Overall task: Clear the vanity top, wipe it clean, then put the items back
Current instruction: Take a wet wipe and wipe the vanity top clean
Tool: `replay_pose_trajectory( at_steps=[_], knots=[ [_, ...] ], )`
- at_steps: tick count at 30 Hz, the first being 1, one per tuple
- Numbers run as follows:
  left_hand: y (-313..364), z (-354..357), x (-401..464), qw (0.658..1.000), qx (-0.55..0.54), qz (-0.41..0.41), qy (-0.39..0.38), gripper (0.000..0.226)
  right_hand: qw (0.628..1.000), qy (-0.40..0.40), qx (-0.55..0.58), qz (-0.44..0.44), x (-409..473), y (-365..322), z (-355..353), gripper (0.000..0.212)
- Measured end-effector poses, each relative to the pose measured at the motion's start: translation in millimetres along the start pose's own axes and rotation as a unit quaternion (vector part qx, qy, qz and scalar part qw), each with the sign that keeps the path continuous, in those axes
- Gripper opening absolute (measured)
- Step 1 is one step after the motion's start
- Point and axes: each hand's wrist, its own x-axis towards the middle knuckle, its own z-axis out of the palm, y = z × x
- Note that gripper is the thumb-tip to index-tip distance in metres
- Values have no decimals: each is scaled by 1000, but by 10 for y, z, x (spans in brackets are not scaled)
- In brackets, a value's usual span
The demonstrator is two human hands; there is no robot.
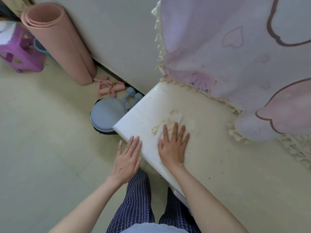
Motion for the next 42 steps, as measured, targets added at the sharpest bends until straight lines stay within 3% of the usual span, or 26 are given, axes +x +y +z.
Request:
replay_pose_trajectory(
  at_steps=[6, 11, 16, 20, 25, 30, 36, 39, 42],
  knots=[
    [-478, -27, 156, 996, -14, 87, 14, 51, 996, 4, -21, 84, 542, 363, -149, 56],
    [-525, 8, 147, 992, -49, 113, 28, 50, 988, 17, -5, 151, -222, 245, -20, 56],
    [-594, -21, 192, 989, -43, 141, 23, 52, 994, 29, 17, 105, -23, -511, 106, 55],
    [-756, -95, 276, 985, -17, 171, 8, 51, 997, 18, 9, 70, 693, -492, -41, 52],
    [-927, -238, 578, 988, -4, 152, 7, 54, 986, 25, -1, 162, 433, 72, -73, 54],
    [-864, -195, 633, 993, -7, 119, -11, 57, 987, 27, -1, 156, -288, -287, 83, 52],
    [-893, -233, 660, 992, -2, 123, -12, 58, 999, 32, 9, 33, 770, -519, -44, 50],
    [-873, -243, 657, 992, -1, 125, -11, 57, 998, 20, 10, 63, 1113, -240, -169, 53],
    [-876, -250, 650, 992, -3, 122, -10, 57, 991, 35, -1, 130, 925, -29, -164, 54]
  ],
)
